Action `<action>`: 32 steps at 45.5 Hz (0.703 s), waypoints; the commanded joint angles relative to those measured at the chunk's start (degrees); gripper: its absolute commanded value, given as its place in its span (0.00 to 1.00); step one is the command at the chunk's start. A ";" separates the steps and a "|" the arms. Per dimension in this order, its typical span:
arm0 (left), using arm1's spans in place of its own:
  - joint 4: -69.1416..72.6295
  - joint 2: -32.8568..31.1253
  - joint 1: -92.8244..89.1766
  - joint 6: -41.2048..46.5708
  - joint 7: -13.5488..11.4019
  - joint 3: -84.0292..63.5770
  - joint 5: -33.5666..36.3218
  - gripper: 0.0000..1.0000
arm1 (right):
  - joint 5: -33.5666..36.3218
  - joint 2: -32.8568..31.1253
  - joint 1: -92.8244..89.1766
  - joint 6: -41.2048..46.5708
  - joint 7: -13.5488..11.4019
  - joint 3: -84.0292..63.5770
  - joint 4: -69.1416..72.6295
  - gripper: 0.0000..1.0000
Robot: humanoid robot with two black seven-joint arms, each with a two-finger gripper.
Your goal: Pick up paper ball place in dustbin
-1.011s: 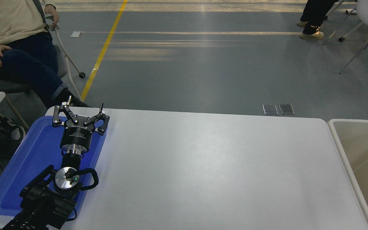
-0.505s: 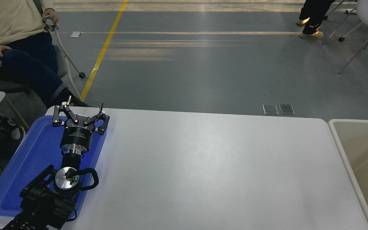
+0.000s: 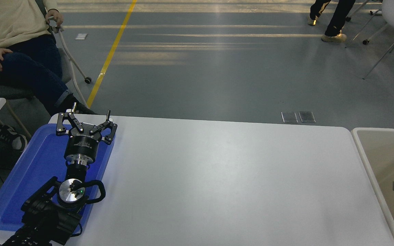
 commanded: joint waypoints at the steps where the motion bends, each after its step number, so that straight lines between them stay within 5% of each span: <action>1: 0.06 0.00 0.00 0.01 0.04 0.00 -0.01 1.00 | 0.07 0.13 -0.09 -0.23 -0.33 2.81 -0.05 0.99; 16: -0.03 0.00 0.00 0.01 0.04 0.00 -0.01 1.00 | 0.86 0.21 1.75 -0.06 -0.51 17.83 -0.05 1.00; 26: 0.06 0.00 0.00 0.01 0.04 0.00 0.08 1.00 | 8.15 2.06 7.20 0.73 -6.92 31.28 0.83 1.00; 32: -0.03 0.00 0.00 0.01 0.04 0.00 -0.01 1.00 | 14.12 2.85 10.28 0.73 -7.37 39.45 2.49 1.00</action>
